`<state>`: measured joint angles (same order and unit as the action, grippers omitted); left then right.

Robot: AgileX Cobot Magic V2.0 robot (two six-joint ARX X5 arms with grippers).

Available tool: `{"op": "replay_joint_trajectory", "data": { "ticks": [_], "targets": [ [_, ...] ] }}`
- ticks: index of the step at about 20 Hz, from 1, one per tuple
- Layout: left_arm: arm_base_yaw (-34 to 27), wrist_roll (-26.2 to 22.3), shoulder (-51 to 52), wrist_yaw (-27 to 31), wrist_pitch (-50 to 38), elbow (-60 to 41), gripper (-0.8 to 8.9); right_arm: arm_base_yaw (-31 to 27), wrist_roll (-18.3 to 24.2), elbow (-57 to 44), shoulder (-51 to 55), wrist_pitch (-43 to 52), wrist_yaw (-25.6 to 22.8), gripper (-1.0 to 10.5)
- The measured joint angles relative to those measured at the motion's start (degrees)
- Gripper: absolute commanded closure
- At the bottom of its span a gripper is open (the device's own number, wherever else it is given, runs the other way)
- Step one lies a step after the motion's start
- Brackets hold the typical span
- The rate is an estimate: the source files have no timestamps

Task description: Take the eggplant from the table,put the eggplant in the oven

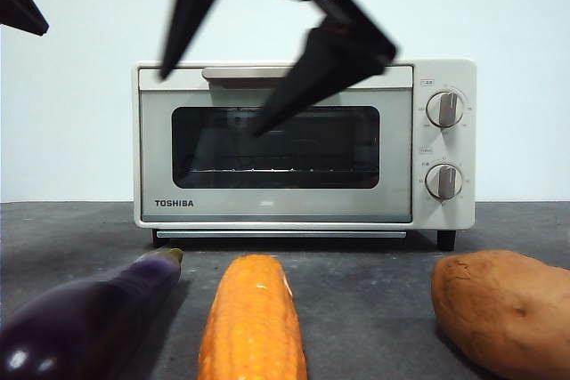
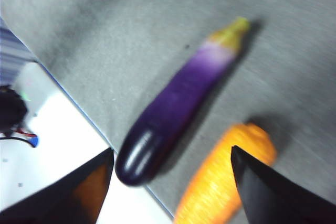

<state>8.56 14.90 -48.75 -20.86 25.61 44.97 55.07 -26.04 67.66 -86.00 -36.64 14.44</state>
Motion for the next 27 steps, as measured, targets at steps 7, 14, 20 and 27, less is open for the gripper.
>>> {"op": "replay_joint_trajectory", "data": {
  "ticks": [7,14,20,27],
  "targets": [
    [0.09,-1.62,0.00,11.32,0.02,0.00,8.07,5.20,-4.28,11.06,-17.18,-1.53,-4.02,5.9],
    [0.09,-3.56,0.00,13.49,0.07,0.09,8.07,5.14,-6.01,11.72,-26.05,1.03,-5.51,5.9],
    [0.09,-3.65,0.00,13.49,0.07,0.09,8.07,5.31,-7.23,12.04,-28.09,2.93,-5.46,7.4],
    [0.09,-4.17,0.00,13.60,0.09,0.09,8.07,5.90,-5.73,21.29,-28.72,-7.17,-3.52,7.5]
  ]
}}
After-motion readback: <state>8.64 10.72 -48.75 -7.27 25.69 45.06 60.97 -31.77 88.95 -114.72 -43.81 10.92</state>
